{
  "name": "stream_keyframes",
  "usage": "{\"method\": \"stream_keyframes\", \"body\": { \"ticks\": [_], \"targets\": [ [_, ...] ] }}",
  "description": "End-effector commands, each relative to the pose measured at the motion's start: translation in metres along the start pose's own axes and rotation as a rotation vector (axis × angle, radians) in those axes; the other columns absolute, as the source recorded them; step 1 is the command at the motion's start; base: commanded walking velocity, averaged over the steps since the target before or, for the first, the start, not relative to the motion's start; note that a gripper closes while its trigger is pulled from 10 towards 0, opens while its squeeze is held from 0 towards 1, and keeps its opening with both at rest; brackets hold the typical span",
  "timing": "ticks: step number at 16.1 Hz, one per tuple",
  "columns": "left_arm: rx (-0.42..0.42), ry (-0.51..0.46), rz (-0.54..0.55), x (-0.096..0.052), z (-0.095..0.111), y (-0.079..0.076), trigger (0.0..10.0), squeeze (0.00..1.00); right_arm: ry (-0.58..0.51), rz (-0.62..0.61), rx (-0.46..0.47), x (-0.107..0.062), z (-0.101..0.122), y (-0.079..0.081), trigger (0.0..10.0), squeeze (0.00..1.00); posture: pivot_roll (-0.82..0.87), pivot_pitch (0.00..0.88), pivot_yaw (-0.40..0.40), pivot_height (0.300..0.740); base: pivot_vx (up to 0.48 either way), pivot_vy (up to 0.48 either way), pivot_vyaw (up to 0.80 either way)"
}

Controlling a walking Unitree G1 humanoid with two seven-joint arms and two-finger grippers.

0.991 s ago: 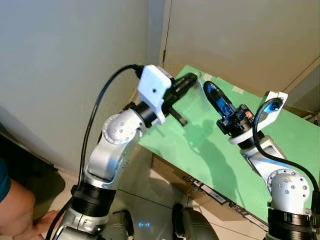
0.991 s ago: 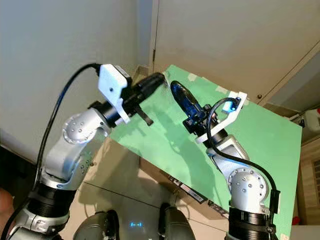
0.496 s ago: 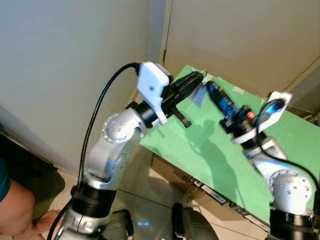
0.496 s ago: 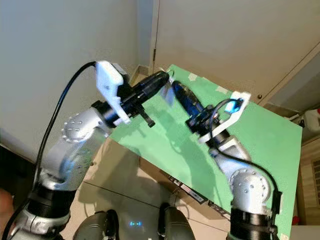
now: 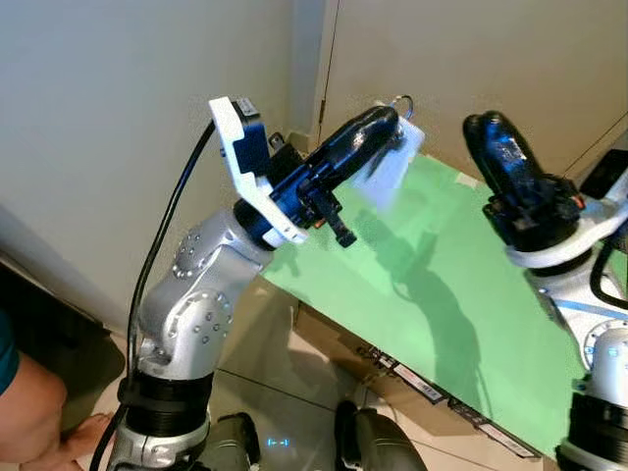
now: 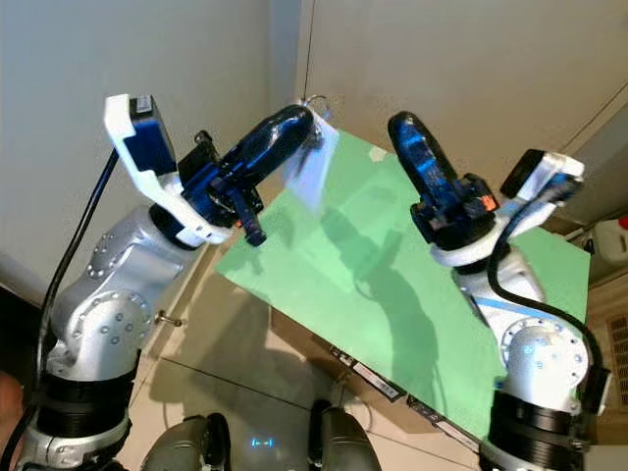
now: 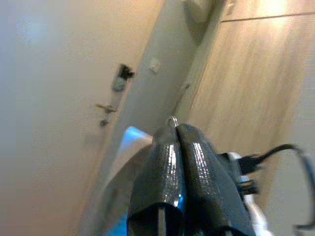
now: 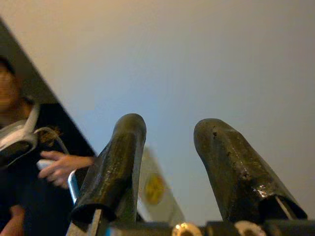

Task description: Hang keys on a hook

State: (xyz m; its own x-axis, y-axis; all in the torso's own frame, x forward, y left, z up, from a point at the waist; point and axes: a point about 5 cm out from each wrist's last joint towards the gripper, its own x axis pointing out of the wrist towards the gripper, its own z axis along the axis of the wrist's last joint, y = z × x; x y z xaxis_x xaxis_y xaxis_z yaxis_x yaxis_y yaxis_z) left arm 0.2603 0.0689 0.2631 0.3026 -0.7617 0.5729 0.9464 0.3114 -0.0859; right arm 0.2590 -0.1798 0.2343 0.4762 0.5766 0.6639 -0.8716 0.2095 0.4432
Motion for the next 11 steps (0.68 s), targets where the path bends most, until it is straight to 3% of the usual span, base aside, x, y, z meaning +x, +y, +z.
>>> {"method": "stream_keyframes", "body": {
  "ticks": [1,5,11],
  "targets": [
    [-0.026,-0.021,-0.054,0.001,0.004,-0.009,0.0,0.0,0.027,0.044,-0.013,0.001,0.002,0.007,10.0,0.0,-0.07,0.147,-0.095,0.74,0.0,0.0,0.0],
    [-0.096,-0.012,-0.122,-0.001,0.001,-0.019,0.0,0.0,0.134,0.136,0.001,0.02,-0.02,0.023,10.0,0.0,-0.07,0.152,-0.095,0.74,0.0,0.0,0.0],
    [-0.139,-0.034,-0.113,-0.005,0.004,-0.017,0.0,0.0,0.088,0.273,0.077,0.036,-0.022,0.042,10.0,0.0,-0.06,0.163,-0.092,0.74,0.0,0.0,0.0]
  ]
}}
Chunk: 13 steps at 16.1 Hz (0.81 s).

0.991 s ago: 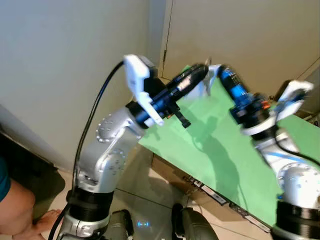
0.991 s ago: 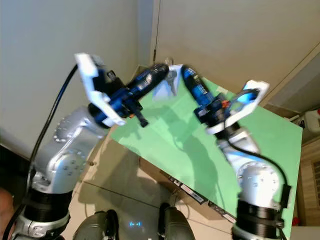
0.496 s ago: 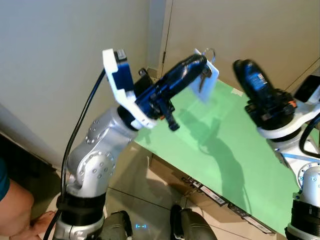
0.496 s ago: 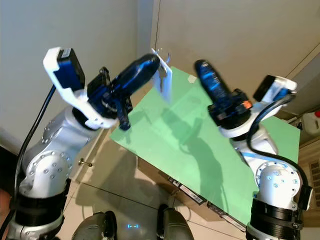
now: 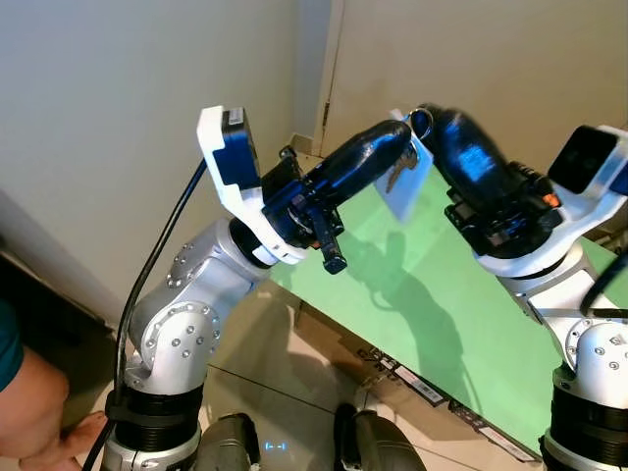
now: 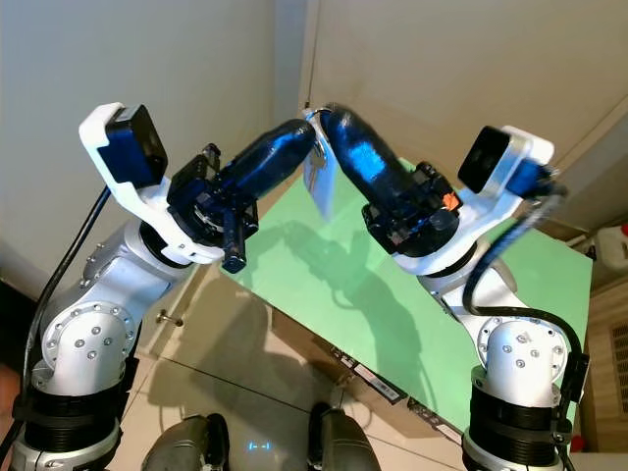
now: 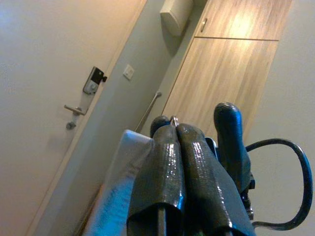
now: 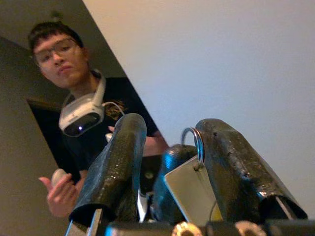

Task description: Hang keys on a hook

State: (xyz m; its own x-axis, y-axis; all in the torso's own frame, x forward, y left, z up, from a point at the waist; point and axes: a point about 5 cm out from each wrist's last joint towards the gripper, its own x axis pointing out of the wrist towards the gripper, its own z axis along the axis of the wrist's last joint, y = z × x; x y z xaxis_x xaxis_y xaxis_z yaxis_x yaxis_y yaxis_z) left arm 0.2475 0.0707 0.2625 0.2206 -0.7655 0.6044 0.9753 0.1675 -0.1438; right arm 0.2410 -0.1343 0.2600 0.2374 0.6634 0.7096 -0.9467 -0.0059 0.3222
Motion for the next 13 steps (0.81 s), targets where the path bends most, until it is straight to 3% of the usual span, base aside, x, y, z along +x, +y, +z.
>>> {"method": "stream_keyframes", "body": {
  "ticks": [1,2,3,13],
  "targets": [
    [-0.007,-0.009,-0.031,0.0022,0.0016,-0.0059,0.0,0.0,0.008,0.028,0.001,0.0035,-0.0002,0.0058,7.8,0.0,-0.06,0.163,-0.092,0.74,0.0,0.0,0.0],
    [-0.008,-0.011,-0.033,0.0028,0.0019,-0.0064,0.0,0.0,0.01,0.026,0.001,0.0032,-0.0007,0.0058,0.9,0.0,-0.06,0.163,-0.092,0.74,0.0,0.0,0.0],
    [-0.009,-0.012,-0.035,0.0033,0.0029,-0.0069,0.0,0.0,0.011,0.023,0.003,0.0033,-0.0011,0.0062,0.0,0.0,-0.06,0.165,-0.089,0.74,0.0,0.0,0.0],
    [-0.011,-0.021,-0.057,0.0081,0.0062,-0.0103,0.0,0.0,0.013,-0.031,0.012,-0.0018,-0.0022,0.0012,0.0,0.0,-0.07,0.167,-0.082,0.74,0.0,0.0,0.0]
  ]
}}
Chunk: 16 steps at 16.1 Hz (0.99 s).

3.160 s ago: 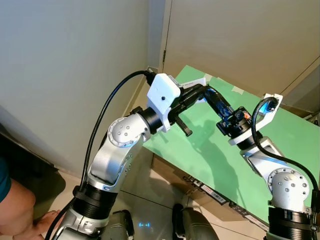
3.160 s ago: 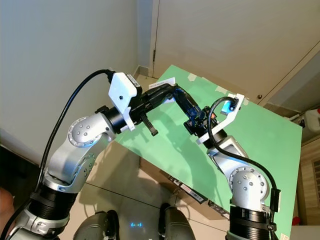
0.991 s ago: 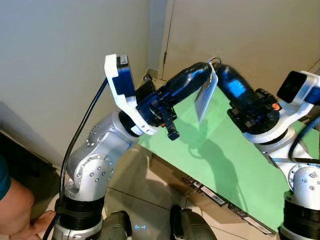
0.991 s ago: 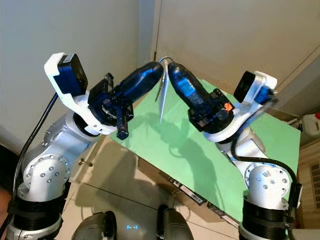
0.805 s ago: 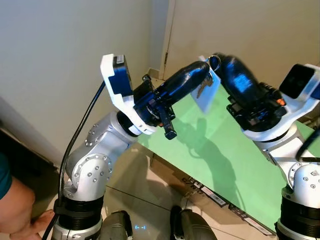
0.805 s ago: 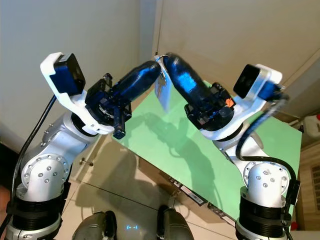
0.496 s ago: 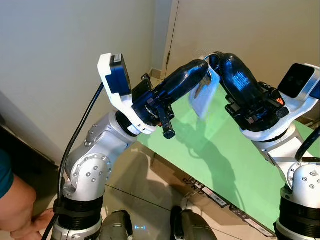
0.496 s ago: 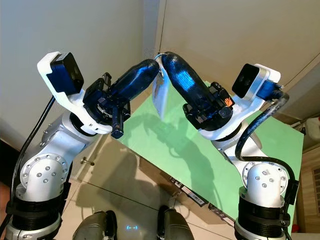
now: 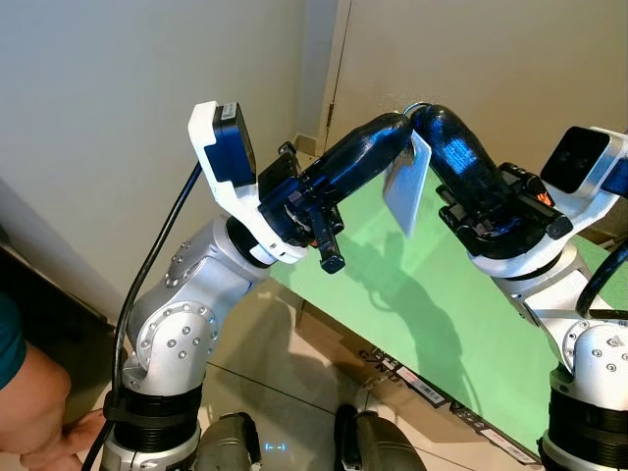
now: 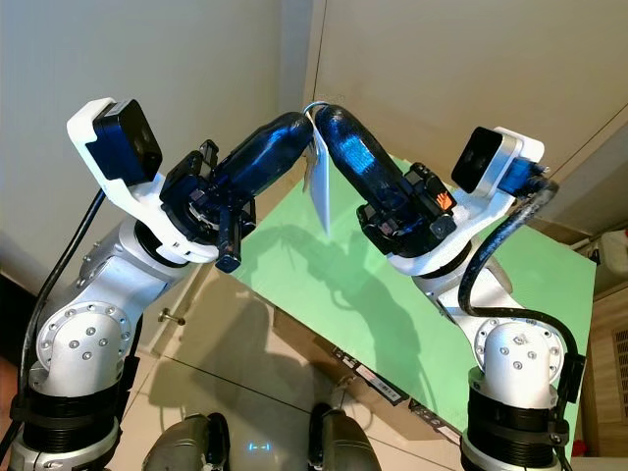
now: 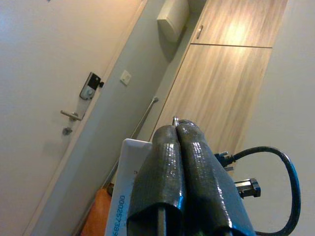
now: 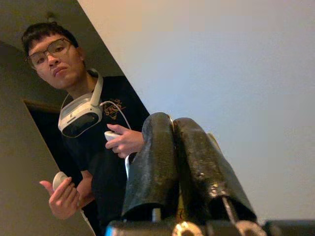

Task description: Hang keys on a hook

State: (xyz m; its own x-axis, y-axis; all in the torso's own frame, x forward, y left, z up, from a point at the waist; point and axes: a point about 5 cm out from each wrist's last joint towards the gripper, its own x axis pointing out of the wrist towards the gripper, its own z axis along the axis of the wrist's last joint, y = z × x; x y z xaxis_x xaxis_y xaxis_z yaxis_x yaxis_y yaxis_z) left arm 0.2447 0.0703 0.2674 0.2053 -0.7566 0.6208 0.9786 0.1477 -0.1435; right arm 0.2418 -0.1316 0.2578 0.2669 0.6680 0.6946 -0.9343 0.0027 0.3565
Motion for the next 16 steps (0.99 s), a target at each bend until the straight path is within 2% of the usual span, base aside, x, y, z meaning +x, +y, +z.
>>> {"method": "stream_keyframes", "body": {
  "ticks": [1,6,7,8,9,14,15,16],
  "targets": [
    [0.002,-0.004,-0.041,0.005,0.003,-0.007,0.0,0.0,0.005,-0.004,-0.004,-0.003,0.001,0.001,0.0,0.0,-0.07,0.168,-0.081,0.74,0.0,0.0,0.0],
    [0.015,-0.007,-0.026,0.004,0.005,-0.005,0.0,0.0,-0.003,-0.028,-0.006,-0.002,0.001,-0.001,0.0,0.0,-0.07,0.168,-0.083,0.74,0.0,0.0,0.0],
    [0.019,-0.006,-0.019,0.004,0.005,-0.004,4.4,0.0,-0.004,-0.032,-0.007,-0.002,0.001,-0.001,0.0,0.0,-0.07,0.168,-0.083,0.74,0.0,0.0,0.0],
    [0.054,0.016,0.055,0.005,0.001,0.004,10.0,0.0,-0.014,-0.06,-0.017,0.0,0.002,-0.004,0.0,0.0,-0.07,0.168,-0.083,0.74,0.0,0.0,0.0],
    [0.058,-0.007,0.104,0.004,0.002,0.01,10.0,1.0,-0.026,-0.084,-0.02,0.0,0.002,-0.006,0.0,0.0,-0.07,0.166,-0.088,0.74,0.0,0.0,0.0],
    [0.068,-0.004,0.125,0.003,0.001,0.012,10.0,1.0,-0.082,-0.19,-0.042,-0.001,0.009,-0.019,0.0,0.0,-0.07,0.159,-0.091,0.74,0.0,0.0,0.0],
    [0.075,0.005,0.135,0.002,-0.002,0.013,10.0,1.0,-0.114,-0.255,-0.059,-0.002,0.012,-0.026,0.0,0.0,-0.07,0.159,-0.091,0.74,0.0,0.0,0.0],
    [0.083,-0.003,0.179,0.0,-0.003,0.019,10.0,1.0,-0.183,-0.434,-0.104,-0.008,0.02,-0.045,0.0,0.0,-0.07,0.152,-0.091,0.74,0.0,0.0,0.0]
  ]
}}
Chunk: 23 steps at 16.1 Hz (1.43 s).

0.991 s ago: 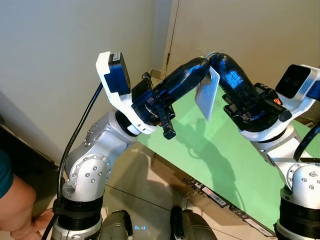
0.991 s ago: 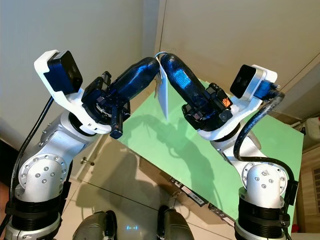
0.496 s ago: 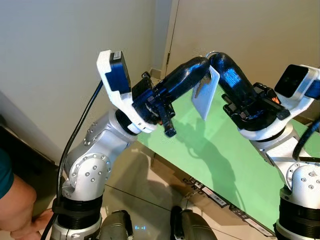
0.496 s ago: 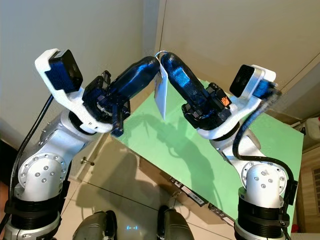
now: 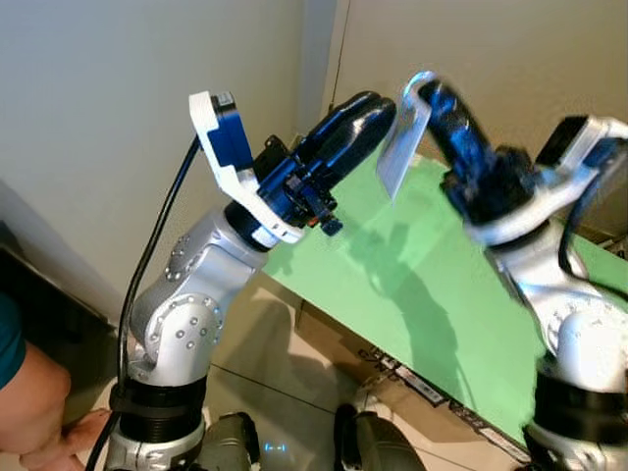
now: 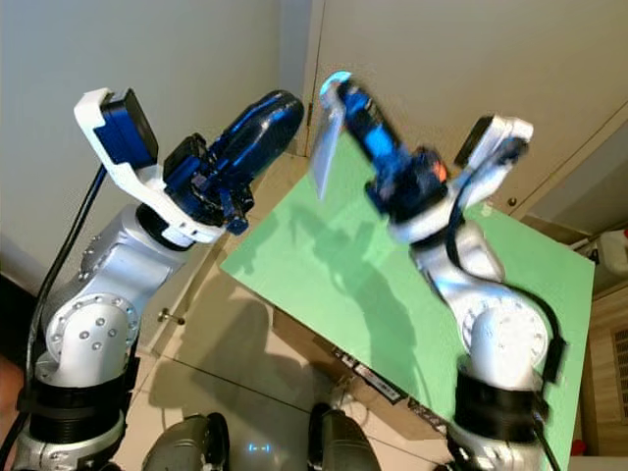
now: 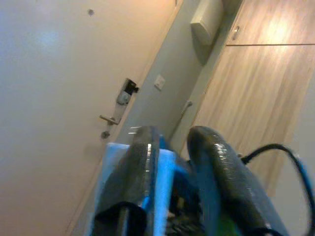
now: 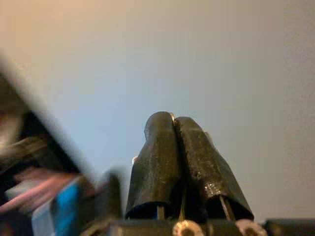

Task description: Hang keys on a hook

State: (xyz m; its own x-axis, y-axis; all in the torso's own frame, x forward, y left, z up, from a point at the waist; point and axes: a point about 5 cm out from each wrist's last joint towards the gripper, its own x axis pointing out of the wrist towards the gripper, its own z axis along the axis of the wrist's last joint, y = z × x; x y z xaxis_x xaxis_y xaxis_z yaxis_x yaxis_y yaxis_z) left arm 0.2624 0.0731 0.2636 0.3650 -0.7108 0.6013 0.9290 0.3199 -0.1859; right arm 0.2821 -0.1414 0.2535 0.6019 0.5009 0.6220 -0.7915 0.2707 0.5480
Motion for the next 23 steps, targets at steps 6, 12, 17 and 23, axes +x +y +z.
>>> {"method": "stream_keyframes", "body": {
  "ticks": [6,12,17,23],
  "targets": [
    [0.18,0.126,0.418,-0.014,-0.037,0.049,10.0,0.0,-0.159,-0.471,-0.214,-0.027,0.017,-0.043,10.0,0.0,-0.08,0.117,-0.073,0.74,0.0,0.0,0.0],
    [0.257,0.271,0.608,-0.035,-0.088,0.066,10.0,0.0,-0.091,-0.667,-0.378,-0.061,0.004,-0.061,10.0,0.0,-0.12,0.07,-0.049,0.74,0.0,0.0,-0.65],
    [0.268,0.482,0.704,-0.076,-0.143,0.069,10.0,0.0,0.117,-0.819,-0.441,-0.11,-0.033,-0.084,10.0,0.0,-0.15,0.036,-0.047,0.74,0.0,0.0,-0.79],
    [0.262,0.602,0.66,-0.084,-0.178,0.059,10.0,0.0,0.169,-0.873,-0.425,-0.127,-0.05,-0.11,10.0,0.0,-0.1,0.0,-0.046,0.74,0.0,0.0,-0.79]
  ]
}}
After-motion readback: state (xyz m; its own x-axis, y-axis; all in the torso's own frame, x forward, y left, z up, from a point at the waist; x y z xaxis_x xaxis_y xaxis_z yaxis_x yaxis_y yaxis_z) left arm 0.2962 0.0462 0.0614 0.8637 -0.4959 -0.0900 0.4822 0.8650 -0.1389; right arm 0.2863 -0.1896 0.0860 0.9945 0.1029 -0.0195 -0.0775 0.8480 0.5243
